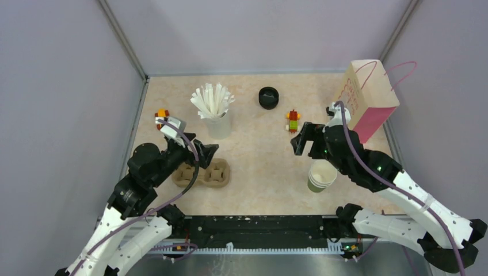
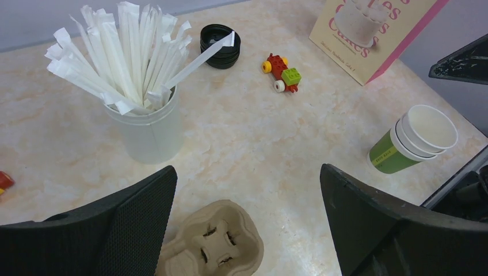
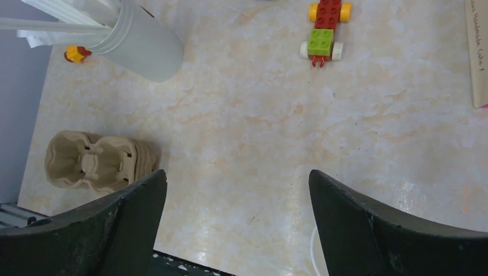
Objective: Pack the takeout coffee
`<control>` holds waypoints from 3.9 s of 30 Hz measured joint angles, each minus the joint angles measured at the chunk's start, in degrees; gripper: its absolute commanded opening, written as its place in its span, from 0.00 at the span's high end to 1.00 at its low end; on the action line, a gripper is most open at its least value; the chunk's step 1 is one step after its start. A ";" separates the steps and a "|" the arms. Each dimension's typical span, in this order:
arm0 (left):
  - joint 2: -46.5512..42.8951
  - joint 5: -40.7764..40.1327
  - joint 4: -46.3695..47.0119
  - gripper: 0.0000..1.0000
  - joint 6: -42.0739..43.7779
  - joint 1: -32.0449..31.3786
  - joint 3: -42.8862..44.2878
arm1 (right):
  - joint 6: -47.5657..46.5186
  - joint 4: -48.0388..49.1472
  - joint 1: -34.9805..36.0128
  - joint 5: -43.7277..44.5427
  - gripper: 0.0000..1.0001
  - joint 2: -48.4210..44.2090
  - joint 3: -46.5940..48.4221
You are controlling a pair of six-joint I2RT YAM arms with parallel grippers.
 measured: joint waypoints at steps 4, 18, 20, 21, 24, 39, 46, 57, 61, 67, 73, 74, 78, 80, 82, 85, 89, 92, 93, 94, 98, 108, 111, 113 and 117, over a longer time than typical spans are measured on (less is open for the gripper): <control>-0.42 0.02 -0.07 0.01 0.26 0.00 -0.26 | 0.87 -0.09 -0.02 -0.11 0.09 -0.04 0.00; -3.76 -2.08 -0.85 0.01 0.66 0.00 -8.74 | 24.30 -25.20 -0.02 5.16 0.47 4.44 5.75; -4.11 -2.08 -0.79 0.01 0.66 0.00 -9.05 | 26.95 -28.35 -0.02 6.05 0.52 4.55 5.79; -4.57 -2.08 -0.72 0.01 0.68 0.00 -9.25 | 28.15 -29.79 -0.02 6.54 0.52 4.55 5.79; -5.62 -2.19 -0.68 0.01 0.81 0.00 -9.49 | 30.40 -31.65 -0.02 7.28 0.53 4.68 5.70; -6.84 -0.66 -0.61 0.01 0.85 0.00 -10.10 | 25.05 -24.65 0.00 3.69 0.66 16.79 -0.57; -7.30 -0.17 -0.52 0.01 0.87 -0.02 -10.64 | 24.28 -24.24 0.00 4.85 0.76 18.60 -0.63; -7.45 0.72 -0.33 0.01 0.85 0.00 -10.71 | 24.33 -25.62 -0.63 11.87 0.91 15.89 -3.50; -7.45 1.11 -0.28 0.01 0.85 0.00 -10.71 | 23.28 -25.73 -1.90 14.73 0.92 14.05 -5.03; -7.45 1.31 -0.02 0.01 0.85 0.00 -10.73 | 21.11 -25.42 -5.53 17.62 0.91 13.27 -5.60; -7.43 1.36 0.04 0.01 0.85 0.00 -10.97 | 17.94 -25.22 -5.79 17.68 0.79 13.27 -5.60; -7.41 1.38 0.04 0.01 0.85 -0.02 -10.97 | 17.46 -25.16 -5.79 17.51 0.79 13.27 -5.60; -7.41 1.33 0.02 0.01 0.85 0.00 -10.97 | 14.73 -24.44 -5.79 16.02 0.84 13.14 -5.60; -7.45 1.31 0.04 0.01 0.85 0.00 -10.97 | 13.86 -23.71 -5.79 15.37 0.89 12.59 -5.60; -7.52 1.31 0.04 0.01 0.85 0.00 -10.97 | 13.27 -23.23 -5.79 14.75 0.90 11.54 -5.60; -7.72 1.33 0.04 0.01 0.85 -0.02 -11.02 | 12.87 -22.86 -5.81 14.32 0.91 10.10 -5.57; -7.72 1.33 0.04 0.01 0.83 0.00 -11.02 | 12.63 -22.99 -5.86 14.29 0.98 9.97 -5.44; -7.80 1.31 0.04 0.01 0.83 -0.02 -11.04 | 12.50 -23.96 -5.92 14.40 0.98 10.05 -4.57; -7.87 1.31 0.04 0.01 0.85 -0.02 -11.04 | 12.50 -24.26 -5.92 14.43 0.98 10.12 -4.02; -7.93 1.31 0.07 0.01 0.83 0.00 -11.04 | 12.50 -24.33 -5.95 14.45 0.99 10.14 -3.67; -8.04 1.33 0.07 0.01 0.83 0.00 -11.04 | 12.50 -25.09 -5.95 14.36 1.00 10.88 -1.88; -6.60 1.97 0.15 0.01 0.83 0.00 -11.04 | 12.94 -29.81 -5.97 14.36 1.00 10.43 3.17; -5.88 2.45 0.17 0.01 0.83 -0.02 -11.04 | 12.74 -31.12 -5.99 14.32 1.00 9.49 5.53; -5.81 2.60 0.17 0.01 0.83 -0.02 -11.04 | 12.61 -32.02 -5.99 14.32 1.00 9.33 7.78; -5.92 2.62 0.17 0.01 0.83 -0.02 -11.04 | 11.52 -33.75 -5.99 14.43 1.00 9.44 13.86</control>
